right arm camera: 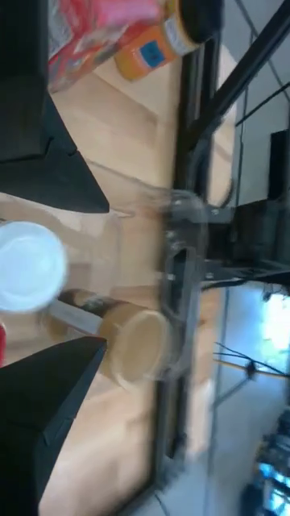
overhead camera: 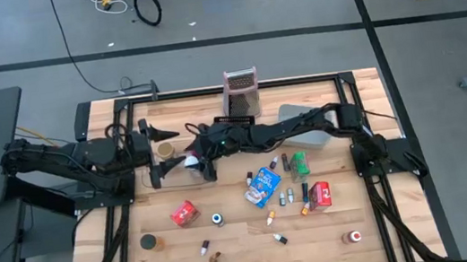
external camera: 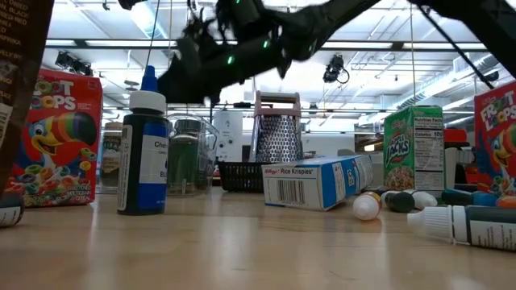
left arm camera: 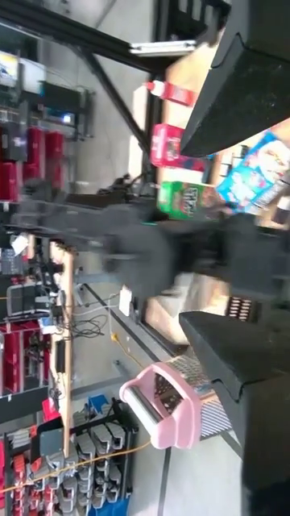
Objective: Pick & Place Kitchen Items
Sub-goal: Put the black seasoning bottle into the transparent bin
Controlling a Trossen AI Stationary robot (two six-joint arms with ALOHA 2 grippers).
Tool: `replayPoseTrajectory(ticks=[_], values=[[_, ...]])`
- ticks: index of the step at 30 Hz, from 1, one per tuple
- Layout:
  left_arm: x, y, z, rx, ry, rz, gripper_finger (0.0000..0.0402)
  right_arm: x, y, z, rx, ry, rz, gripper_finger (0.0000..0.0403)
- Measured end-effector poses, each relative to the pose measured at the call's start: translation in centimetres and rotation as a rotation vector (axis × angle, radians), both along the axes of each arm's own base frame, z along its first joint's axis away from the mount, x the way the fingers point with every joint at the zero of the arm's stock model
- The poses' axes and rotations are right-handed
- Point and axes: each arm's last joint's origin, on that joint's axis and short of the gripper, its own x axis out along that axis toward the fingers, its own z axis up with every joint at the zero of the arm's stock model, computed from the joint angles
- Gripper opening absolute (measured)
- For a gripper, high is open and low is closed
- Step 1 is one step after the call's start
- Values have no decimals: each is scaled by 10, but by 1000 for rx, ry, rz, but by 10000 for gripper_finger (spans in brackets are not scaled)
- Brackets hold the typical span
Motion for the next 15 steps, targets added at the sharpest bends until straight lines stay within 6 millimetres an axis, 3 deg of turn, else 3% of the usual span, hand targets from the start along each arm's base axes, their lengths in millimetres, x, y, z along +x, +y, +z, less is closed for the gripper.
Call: replayPoseTrajectory(ticks=[9,15], values=[[2,-4,-22,-101,74,-47,341,-36,14,70,46,49,9,248],[2,-10,-25,-50,92,-86,341,-53,27,94,43,69,31,239]])
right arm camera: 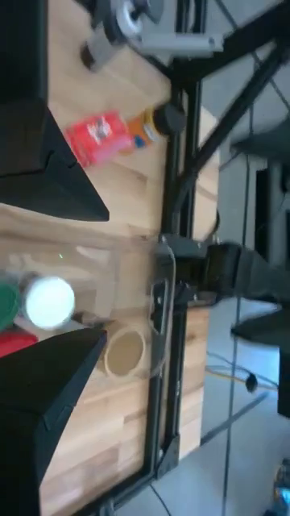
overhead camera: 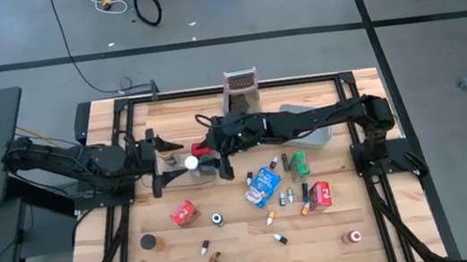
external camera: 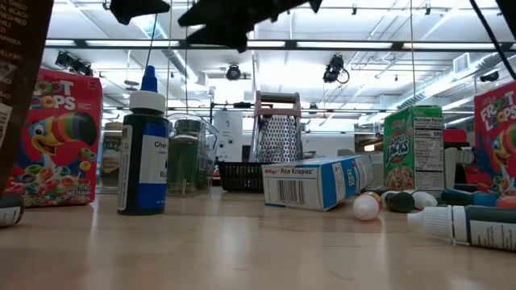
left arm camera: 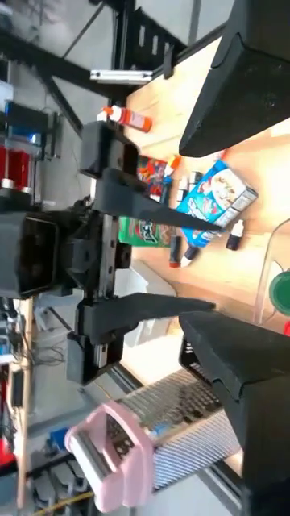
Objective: Pick & Place Kitchen Items
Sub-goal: Put the black seasoning bottle into the transparent bin
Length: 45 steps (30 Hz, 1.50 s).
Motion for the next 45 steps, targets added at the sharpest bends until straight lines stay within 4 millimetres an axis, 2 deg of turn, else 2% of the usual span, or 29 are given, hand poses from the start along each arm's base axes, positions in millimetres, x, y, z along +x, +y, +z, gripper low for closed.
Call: replayPoseTrajectory(ticks=[4,11,19,23,28,30,35,45], values=[[-2,-7,0,61,8,-57,341,-4,10,0,1,38,30,238],[-9,-26,-5,81,63,-235,341,-9,14,-3,9,106,32,238],[-23,-55,-29,-81,188,-388,341,-10,15,-2,8,109,33,238],[-28,-58,-39,-137,251,-351,341,-10,15,-2,8,108,33,238],[-28,-56,-39,-155,229,-267,341,-10,15,-2,8,108,33,238],[-27,-55,-38,-104,208,-256,341,-10,15,-2,8,108,33,238],[-21,-55,-38,-74,142,-82,341,-11,15,-3,8,122,33,238],[-3,-68,-57,-44,241,-46,341,-13,17,-12,7,169,37,238]])
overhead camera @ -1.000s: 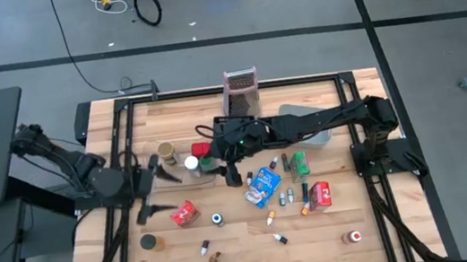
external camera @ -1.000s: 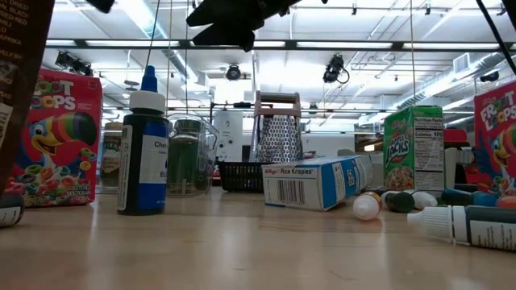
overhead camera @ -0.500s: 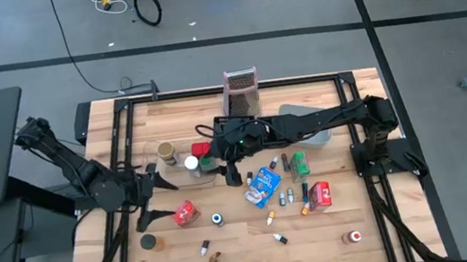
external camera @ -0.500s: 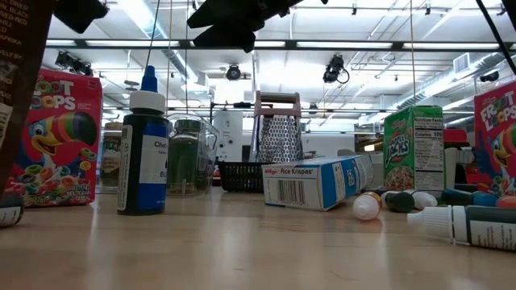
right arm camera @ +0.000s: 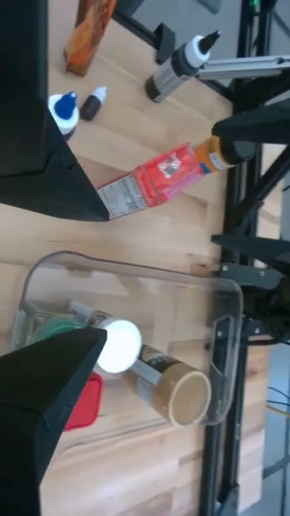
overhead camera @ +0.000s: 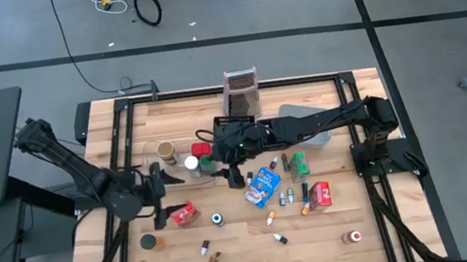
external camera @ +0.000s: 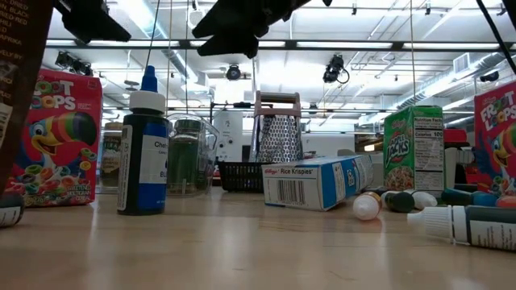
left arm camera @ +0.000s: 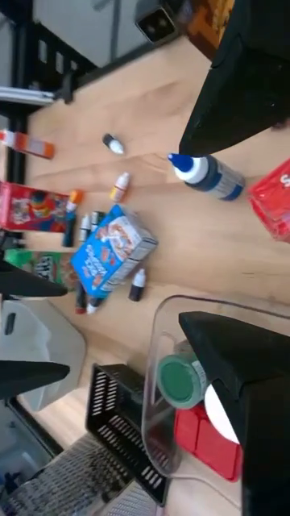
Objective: Pick & Place Kitchen Items
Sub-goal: Put the black seasoning bottle into the transparent bin
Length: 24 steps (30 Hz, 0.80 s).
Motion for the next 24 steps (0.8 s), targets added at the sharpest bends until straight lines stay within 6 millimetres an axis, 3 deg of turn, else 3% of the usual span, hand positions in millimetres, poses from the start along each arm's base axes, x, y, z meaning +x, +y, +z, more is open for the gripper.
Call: replayPoseTrajectory(ticks=[9,19,24], values=[[11,-10,-16,-141,156,-85,340,-3,0,-14,20,41,-15,238],[9,-14,11,-207,286,-145,287,-4,0,-17,21,53,-14,238],[-3,-12,5,-440,544,-76,261,-3,0,-17,21,41,-14,238]])
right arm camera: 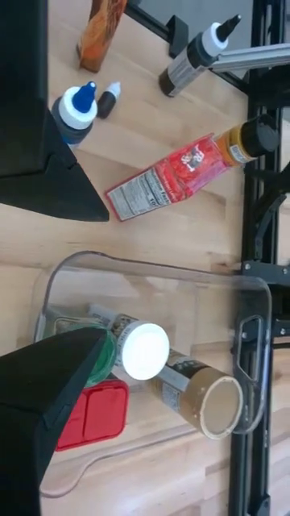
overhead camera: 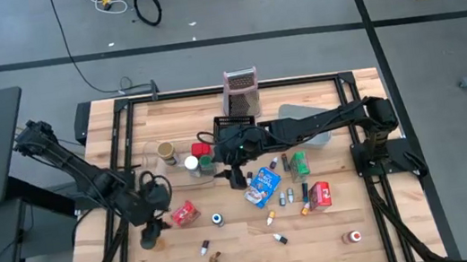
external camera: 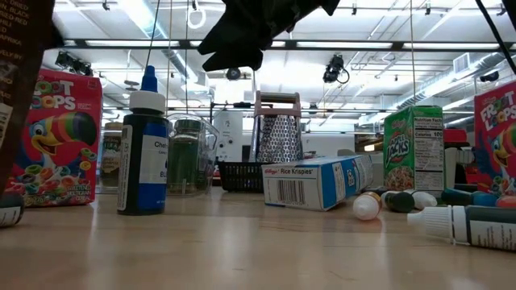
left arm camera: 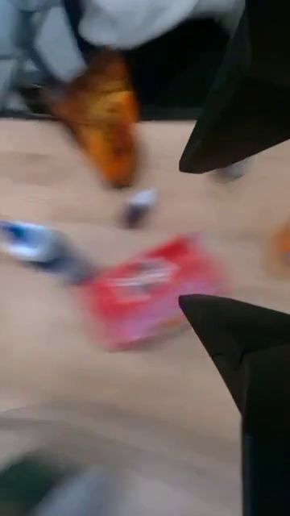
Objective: Pick & Place Kitchen Items
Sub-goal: Put the black seasoning bottle into the transparent bin
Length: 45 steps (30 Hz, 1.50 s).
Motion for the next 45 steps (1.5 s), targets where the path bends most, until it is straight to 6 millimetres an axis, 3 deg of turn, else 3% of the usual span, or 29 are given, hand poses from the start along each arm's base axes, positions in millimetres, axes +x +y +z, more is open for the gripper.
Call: replayPoseTrajectory(ticks=[4,7,13,19,24,28,32,37,45], values=[[-18,2,-9,-119,325,81,248,1,0,2,-9,-21,5,238],[-27,5,-12,-98,427,149,242,2,0,2,-9,-31,5,238],[-24,0,-10,-146,373,238,243,2,0,3,-9,-35,4,238],[-21,-3,-9,-147,336,138,255,3,0,4,-24,-50,14,238],[-22,-1,-10,-108,326,168,252,3,0,4,-23,-52,14,238],[-23,-4,-10,-73,309,23,245,3,0,4,-22,-51,13,238],[-22,-10,-14,-25,298,-79,238,3,0,4,-22,-51,13,238],[-14,-27,-24,-34,306,-70,239,3,0,3,-24,-50,14,238],[-7,-39,-41,-1,403,-82,280,3,0,3,-24,-50,15,238]])
